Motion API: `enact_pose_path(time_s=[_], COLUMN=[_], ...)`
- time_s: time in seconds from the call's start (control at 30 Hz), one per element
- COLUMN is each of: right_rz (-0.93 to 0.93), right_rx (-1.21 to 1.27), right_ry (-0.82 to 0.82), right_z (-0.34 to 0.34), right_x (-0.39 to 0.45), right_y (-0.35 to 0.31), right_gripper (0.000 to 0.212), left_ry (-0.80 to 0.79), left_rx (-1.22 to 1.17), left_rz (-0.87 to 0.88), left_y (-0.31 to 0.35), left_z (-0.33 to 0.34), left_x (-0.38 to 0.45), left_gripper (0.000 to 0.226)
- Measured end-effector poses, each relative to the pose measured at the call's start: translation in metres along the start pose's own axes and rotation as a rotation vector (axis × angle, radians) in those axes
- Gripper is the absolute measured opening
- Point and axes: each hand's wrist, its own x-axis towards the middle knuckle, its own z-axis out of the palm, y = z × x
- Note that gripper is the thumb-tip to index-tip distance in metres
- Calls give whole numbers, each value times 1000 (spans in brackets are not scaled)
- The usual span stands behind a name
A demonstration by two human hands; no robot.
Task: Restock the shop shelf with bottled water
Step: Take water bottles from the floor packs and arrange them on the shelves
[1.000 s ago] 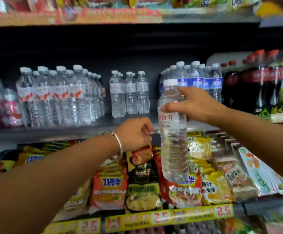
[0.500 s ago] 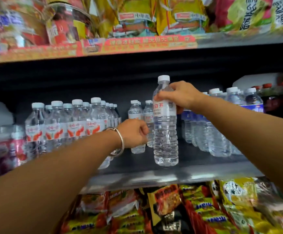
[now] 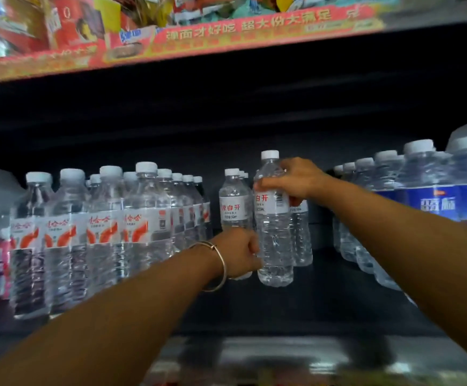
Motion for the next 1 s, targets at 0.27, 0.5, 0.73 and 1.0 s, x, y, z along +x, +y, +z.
enact_pose_path(time_s=[0.27,0.5,0.73,1.0], right_rz=[83,155,142,166], right_rx=[68,206,287,321], right_ry=[-95,-151,-162,-76], right_z=[11,11,19,24], right_x=[24,38,48,58], right_y=[25,31,37,46], right_gripper=[68,70,74,69], left_ry=[-11,-1,7,-6], left_rx=[67,72,116,160], left_rz=[-17,-49,-55,-61], left_y=[-1,-5,-10,-10], left_z=[16,25,29,33], left_x=[23,34,42,47], left_gripper=[12,13,24,28])
